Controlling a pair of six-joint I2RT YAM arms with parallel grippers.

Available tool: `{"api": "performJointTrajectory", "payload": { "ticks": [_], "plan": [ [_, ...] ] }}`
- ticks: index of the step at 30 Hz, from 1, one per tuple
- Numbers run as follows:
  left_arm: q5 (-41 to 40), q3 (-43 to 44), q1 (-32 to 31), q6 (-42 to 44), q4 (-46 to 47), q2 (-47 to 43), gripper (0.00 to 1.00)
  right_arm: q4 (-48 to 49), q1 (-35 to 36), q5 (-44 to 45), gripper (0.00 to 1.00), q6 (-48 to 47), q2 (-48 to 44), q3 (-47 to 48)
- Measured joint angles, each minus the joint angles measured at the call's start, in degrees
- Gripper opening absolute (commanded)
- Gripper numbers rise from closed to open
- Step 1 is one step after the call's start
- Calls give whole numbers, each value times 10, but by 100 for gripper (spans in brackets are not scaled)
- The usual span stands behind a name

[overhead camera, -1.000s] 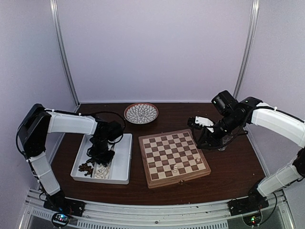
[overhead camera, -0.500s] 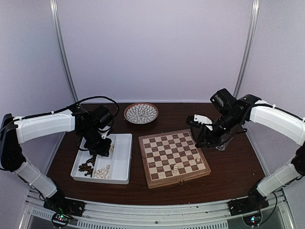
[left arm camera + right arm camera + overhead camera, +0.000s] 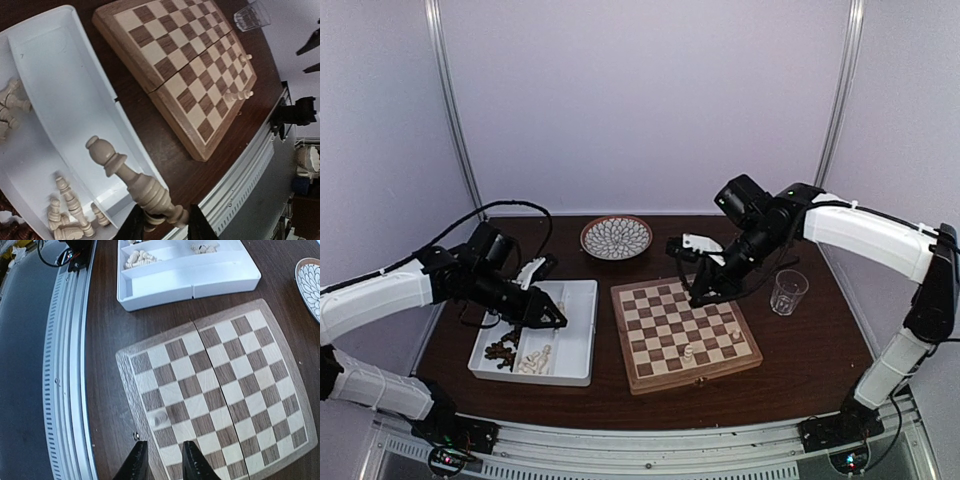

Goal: Set up the chess pieces on the board
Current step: Pick up the bishop from the chess pile.

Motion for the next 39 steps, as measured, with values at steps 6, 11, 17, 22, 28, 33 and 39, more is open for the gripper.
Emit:
{"api": "performJointTrajectory", "payload": {
  "ticks": [6, 11, 17, 22, 28, 33, 39],
  "plan": [
    [154, -28, 54, -14, 104, -25, 6, 48, 57, -14, 37, 50, 127, 130],
    [294, -49, 94, -68, 218, -14, 6, 92, 93, -33, 38, 86, 222, 236],
    [402, -48, 99, -99, 284, -3, 6, 133, 97, -86, 41, 139, 307, 323],
    [448, -48, 105, -106, 297, -3, 6, 171, 90, -154, 46, 181, 339, 348],
    [477, -48, 106, -109, 306, -3, 6, 204, 89, -243, 51, 198, 346, 352],
    [490, -48, 106, -116, 320, -3, 5, 210, 89, -304, 50, 197, 346, 352],
    [498, -48, 106, -133, 353, -2, 5, 230, 89, -365, 44, 204, 346, 348]
  ]
}}
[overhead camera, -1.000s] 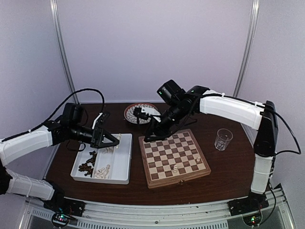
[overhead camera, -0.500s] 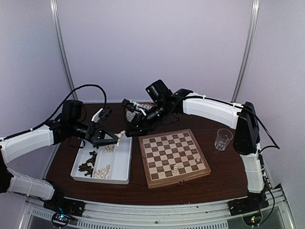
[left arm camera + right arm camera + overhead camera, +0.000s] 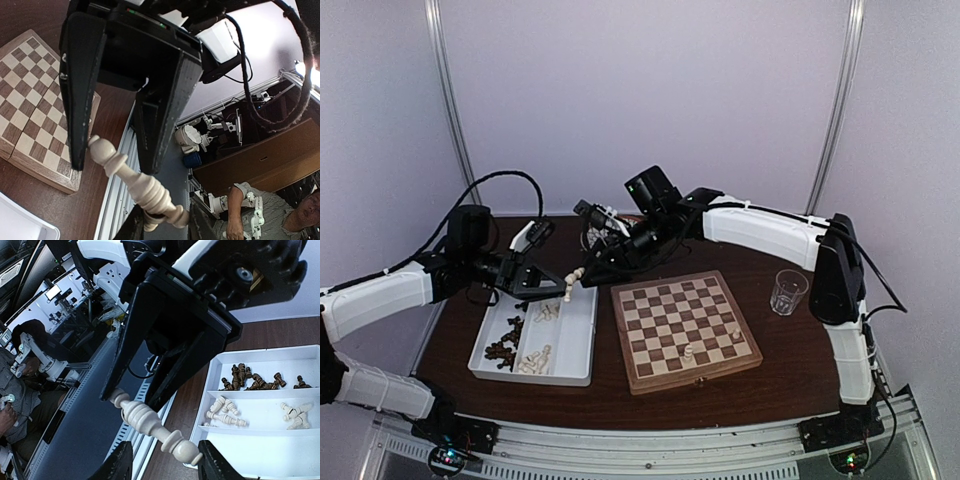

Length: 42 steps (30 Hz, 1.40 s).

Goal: Set up the chess pieces on the board
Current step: Pick up the bishop from the chess pile.

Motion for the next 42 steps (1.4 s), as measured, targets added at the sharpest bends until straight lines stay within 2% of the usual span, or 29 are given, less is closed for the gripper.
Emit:
{"api": "performJointTrajectory", "payload": {
  "ticks": [5, 9, 12, 15, 19, 22, 26, 31, 42],
  "plan": [
    [4, 0, 0, -9, 16, 1, 5, 49, 0, -28, 33, 42, 0, -24],
    [6, 0, 0, -11, 19, 2, 5, 126, -2, -49, 32, 112, 0, -52],
    [6, -1, 0, -12, 21, 2, 5, 258, -7, -65, 32, 223, -1, -91],
    [7, -3, 0, -12, 22, 2, 5, 476, -11, -82, 27, 410, 5, -129],
    [8, -6, 0, -12, 24, 3, 5, 628, -19, -92, 19, 546, 14, -129],
    [8, -6, 0, -12, 26, 5, 4, 701, -22, -101, 24, 610, 14, -129],
    [8, -6, 0, -12, 30, 8, 4, 746, -22, -113, 35, 651, 14, -130],
    [8, -6, 0, -14, 36, 8, 4, 756, -22, -116, 45, 666, 14, -139],
    [8, -4, 0, -26, 46, -1, 3, 630, -27, -103, 50, 582, 14, -152]
  ]
}}
